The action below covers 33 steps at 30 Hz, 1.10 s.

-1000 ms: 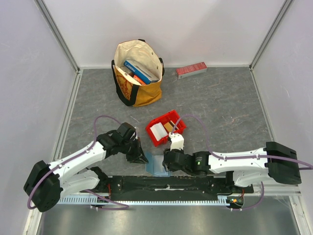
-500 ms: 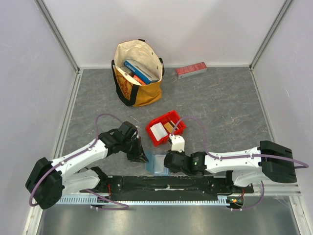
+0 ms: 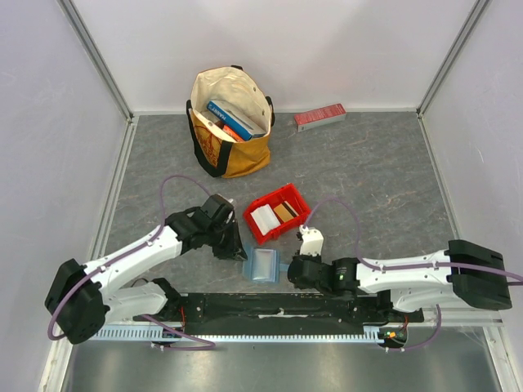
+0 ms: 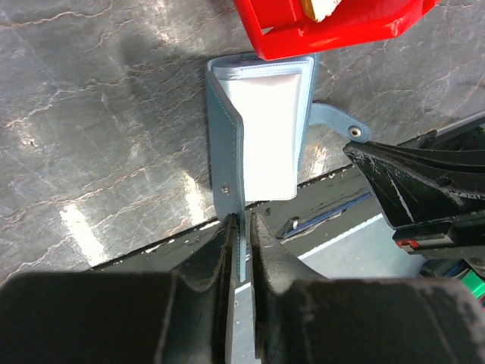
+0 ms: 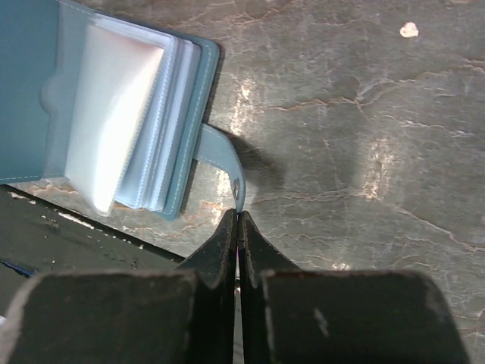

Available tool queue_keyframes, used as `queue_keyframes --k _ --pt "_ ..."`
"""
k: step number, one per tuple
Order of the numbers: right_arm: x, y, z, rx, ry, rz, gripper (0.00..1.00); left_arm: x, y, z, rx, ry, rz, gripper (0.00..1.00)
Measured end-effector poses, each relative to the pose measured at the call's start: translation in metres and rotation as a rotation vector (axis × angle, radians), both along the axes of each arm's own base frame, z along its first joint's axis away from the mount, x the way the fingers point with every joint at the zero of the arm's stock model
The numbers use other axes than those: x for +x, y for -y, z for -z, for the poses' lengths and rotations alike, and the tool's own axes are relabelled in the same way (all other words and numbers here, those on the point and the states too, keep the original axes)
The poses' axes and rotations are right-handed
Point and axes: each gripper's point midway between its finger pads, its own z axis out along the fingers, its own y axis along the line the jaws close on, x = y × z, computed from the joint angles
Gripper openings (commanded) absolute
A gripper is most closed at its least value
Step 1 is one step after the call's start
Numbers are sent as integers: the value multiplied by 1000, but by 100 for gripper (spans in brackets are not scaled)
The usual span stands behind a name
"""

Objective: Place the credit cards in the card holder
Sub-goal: Close the card holder at the corner of the board.

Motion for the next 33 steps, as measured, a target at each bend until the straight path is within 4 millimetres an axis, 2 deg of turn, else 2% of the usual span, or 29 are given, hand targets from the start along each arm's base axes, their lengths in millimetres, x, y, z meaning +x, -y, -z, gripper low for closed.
queue_keyframes --k 4,9,16,22,27,33 --pt "-1 6 7 42 0 13 1 1 5 2 26 6 23 21" --pt "-2 10 15 77 -6 31 1 -8 17 12 65 -20 83 22" --pt "-1 3 10 120 -2 36 5 -17 58 14 17 -6 196 27" --pt "0 1 5 149 4 41 11 -28 91 35 -12 -49 277 36" --pt "1 5 3 166 8 53 16 -40 100 40 -2 -66 323 42" --pt "4 11 -8 196 25 79 17 -40 104 29 -29 -44 332 43"
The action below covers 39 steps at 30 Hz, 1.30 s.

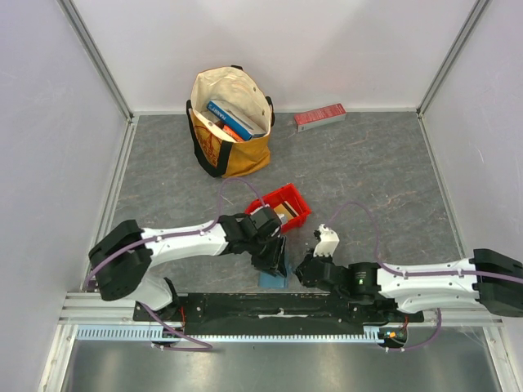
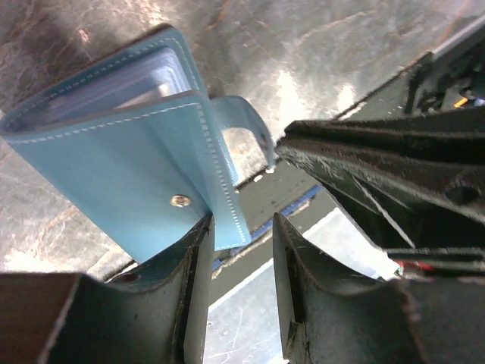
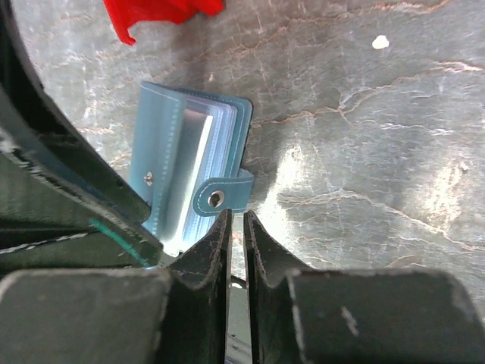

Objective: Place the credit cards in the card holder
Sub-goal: Close the card holder at the corner of the board.

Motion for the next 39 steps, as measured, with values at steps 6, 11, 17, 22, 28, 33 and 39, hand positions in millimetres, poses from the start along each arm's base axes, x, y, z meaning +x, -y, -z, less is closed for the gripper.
queue_keyframes --k 6,11,17,22,28,33,39 --pt "5 10 -14 55 33 34 18 4 2 -45 -123 86 -8 22" --pt "6 20 -13 73 43 54 19 8 -10 -58 -153 159 -39 5" --pt "6 25 -7 56 39 61 19 10 -32 -29 -43 174 -78 2" --pt "5 28 3 11 32 59 20 21 -43 -22 12 217 -121 2" --pt "5 27 9 -39 27 53 22 31 -49 -19 44 257 -156 2" --pt "6 25 6 -37 29 51 24 31 -54 -5 88 247 -160 2" --pt "6 25 6 -37 28 51 25 28 -50 9 82 222 -141 2"
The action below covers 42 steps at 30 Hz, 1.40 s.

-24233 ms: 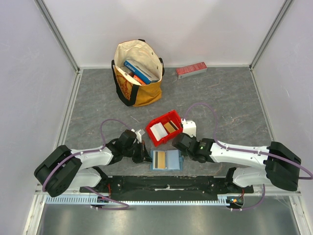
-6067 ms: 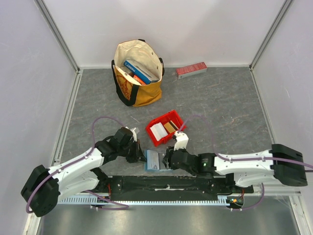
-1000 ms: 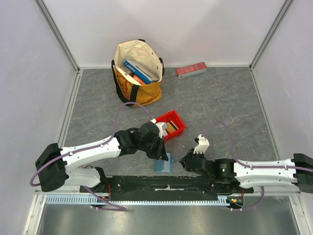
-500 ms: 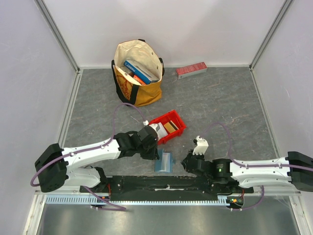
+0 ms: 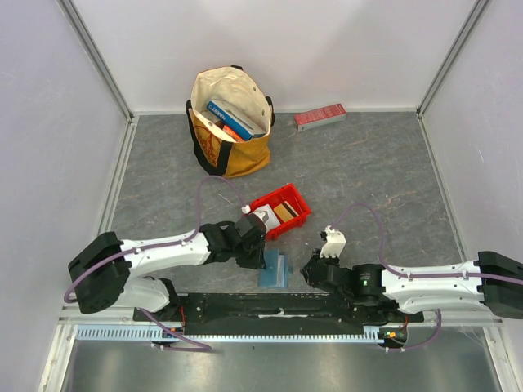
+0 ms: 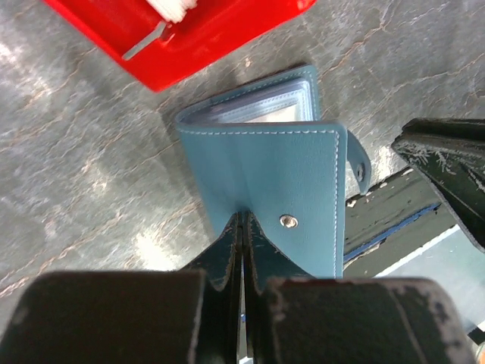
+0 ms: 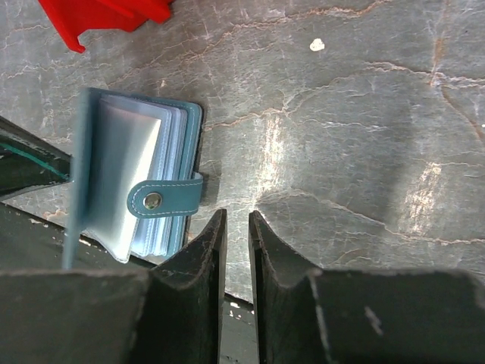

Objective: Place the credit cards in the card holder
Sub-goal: Close the card holder at the corner of the board.

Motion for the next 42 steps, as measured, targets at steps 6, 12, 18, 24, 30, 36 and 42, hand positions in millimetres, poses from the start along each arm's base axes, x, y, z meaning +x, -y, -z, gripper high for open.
queue_keyframes --k 6,12,18,24,30,36,42 --pt "1 1 2 -13 0 -3 25 0 13 11 -19 -27 24 2" --pt "1 -2 3 -25 2 -16 25 -1 22 17 -42 -47 42 2" --pt "2 -10 2 -17 -2 -46 25 -1 27 18 -57 -53 49 2" --pt "11 -19 -7 15 11 -67 21 -2 30 18 -72 -55 55 2" --pt "27 -27 -17 86 -3 -72 19 -1 30 19 -74 -56 54 2" --pt "18 -40 -23 142 -36 -133 17 -1 30 19 -76 -56 55 2" --pt "17 -28 -25 177 -45 -78 17 -1 30 19 -79 -55 55 2"
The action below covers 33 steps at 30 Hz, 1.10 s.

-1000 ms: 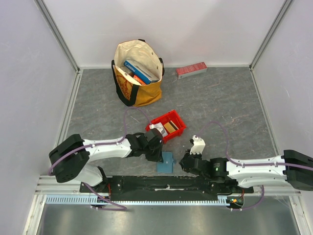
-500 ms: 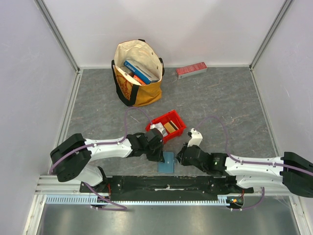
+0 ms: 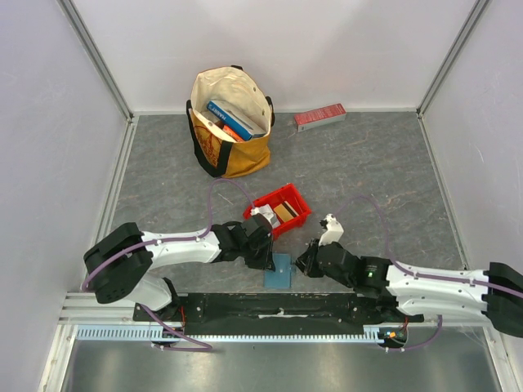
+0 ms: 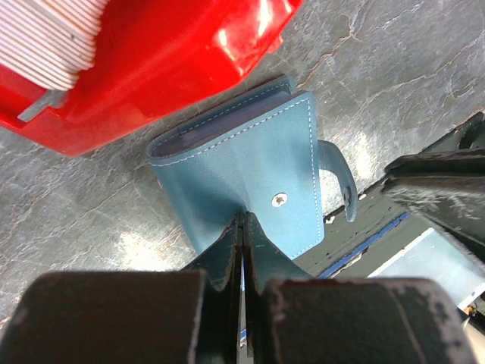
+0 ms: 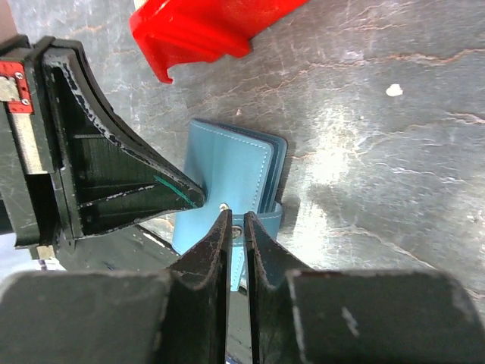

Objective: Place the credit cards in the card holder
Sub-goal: Close the card holder at the corner of the board.

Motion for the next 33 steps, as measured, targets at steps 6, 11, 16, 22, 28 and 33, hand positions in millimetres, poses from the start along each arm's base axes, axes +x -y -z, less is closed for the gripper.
queue_keyframes --k 6,11,16,22,28,33 --pt "0 11 -2 24 -4 42 15 0 0 0 -1 1 0 2" --pt "-5 13 19 -47 -51 21 15 0 0 0 -3 1 0 2" --pt "-10 14 37 -110 -82 -4 15 0 1 0 -4 0 1 2" --pt "-8 2 33 -104 -69 -37 15 0 1 0 -4 0 1 2" --pt "-8 -9 30 -103 -64 -74 15 0 1 0 -5 0 2 2" --pt "-8 -11 30 -122 -57 -95 16 0 1 0 -5 0 2 2"
